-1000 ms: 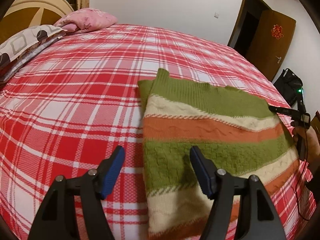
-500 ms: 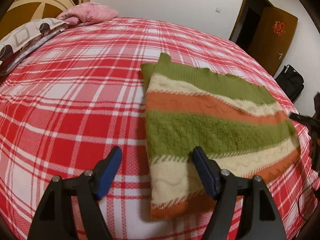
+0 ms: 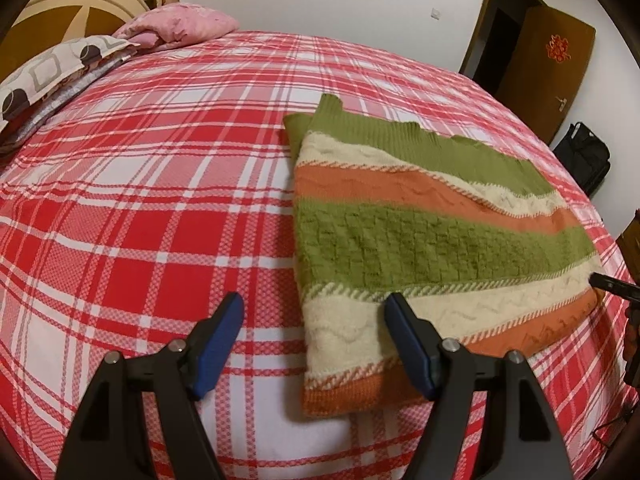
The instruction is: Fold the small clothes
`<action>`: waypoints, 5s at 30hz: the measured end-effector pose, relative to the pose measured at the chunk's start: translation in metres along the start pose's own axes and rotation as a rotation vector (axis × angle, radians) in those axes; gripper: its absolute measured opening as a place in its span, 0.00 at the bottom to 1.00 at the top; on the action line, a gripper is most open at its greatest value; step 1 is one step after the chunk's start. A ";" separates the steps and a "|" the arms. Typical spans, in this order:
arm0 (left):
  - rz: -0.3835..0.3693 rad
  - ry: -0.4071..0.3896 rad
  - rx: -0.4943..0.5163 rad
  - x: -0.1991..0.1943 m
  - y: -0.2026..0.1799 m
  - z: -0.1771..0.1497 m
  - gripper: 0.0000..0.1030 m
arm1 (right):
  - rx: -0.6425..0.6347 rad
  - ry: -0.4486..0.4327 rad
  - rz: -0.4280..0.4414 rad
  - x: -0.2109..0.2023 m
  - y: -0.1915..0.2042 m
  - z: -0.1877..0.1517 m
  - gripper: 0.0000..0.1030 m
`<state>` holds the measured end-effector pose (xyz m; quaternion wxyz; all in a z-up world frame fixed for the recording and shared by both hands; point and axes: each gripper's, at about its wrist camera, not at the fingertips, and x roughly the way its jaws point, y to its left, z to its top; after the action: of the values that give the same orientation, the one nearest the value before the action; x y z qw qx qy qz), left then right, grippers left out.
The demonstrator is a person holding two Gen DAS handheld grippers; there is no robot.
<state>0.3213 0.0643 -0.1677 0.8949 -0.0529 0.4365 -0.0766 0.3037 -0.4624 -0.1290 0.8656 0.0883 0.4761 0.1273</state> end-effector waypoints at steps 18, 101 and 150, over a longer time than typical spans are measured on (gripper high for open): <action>0.051 -0.015 0.061 -0.018 -0.003 -0.023 0.69 | -0.066 -0.010 -0.119 -0.024 0.008 -0.023 0.69; -0.454 0.114 -0.155 0.091 0.058 0.126 0.12 | -0.736 -0.157 0.023 0.098 0.321 -0.019 0.10; -0.493 0.095 -0.042 0.065 0.051 0.131 0.12 | -1.035 -0.163 -0.078 0.122 0.369 -0.056 0.45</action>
<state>0.4687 0.1064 -0.1461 0.8262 -0.1729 0.4536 -0.2858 0.2685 -0.0717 -0.1558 0.8344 -0.3589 0.2850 0.3062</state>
